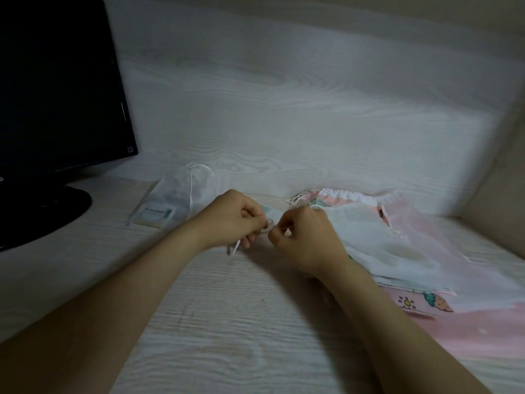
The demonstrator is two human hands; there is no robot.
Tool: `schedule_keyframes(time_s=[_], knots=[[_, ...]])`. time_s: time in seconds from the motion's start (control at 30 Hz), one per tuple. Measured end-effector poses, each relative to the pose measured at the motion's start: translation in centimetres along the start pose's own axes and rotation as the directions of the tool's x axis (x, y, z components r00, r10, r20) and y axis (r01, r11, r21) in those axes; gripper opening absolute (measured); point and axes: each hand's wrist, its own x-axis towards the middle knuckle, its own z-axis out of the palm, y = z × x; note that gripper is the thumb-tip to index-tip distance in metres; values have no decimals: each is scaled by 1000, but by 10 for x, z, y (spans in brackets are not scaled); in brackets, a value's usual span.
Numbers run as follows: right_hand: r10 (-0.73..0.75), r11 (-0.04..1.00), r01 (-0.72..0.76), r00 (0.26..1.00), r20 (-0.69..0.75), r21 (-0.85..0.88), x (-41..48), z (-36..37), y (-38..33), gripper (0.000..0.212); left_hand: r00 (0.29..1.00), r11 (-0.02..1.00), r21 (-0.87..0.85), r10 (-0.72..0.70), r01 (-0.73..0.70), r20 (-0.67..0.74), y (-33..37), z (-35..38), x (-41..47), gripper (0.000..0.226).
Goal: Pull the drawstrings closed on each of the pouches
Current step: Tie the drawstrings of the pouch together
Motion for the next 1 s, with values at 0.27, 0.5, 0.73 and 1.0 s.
schedule_keyframes(time_s=[0.27, 0.5, 0.73, 1.0], knots=[[272, 852, -259, 962, 38, 456, 4, -8, -1, 30, 991, 994, 100, 37, -50, 126, 2, -3, -6, 7], [296, 577, -192, 955, 15, 794, 2, -17, -7, 34, 991, 992, 115, 42, -56, 124, 5, 0, -7, 13], [115, 748, -4, 986, -123, 664, 7, -13, 3, 30, 994, 998, 1, -59, 59, 90, 2, -1, -3, 12], [-136, 986, 142, 988, -76, 88, 0, -1, 1, 20, 991, 992, -57, -103, 109, 90, 0, -2, 0, 19]])
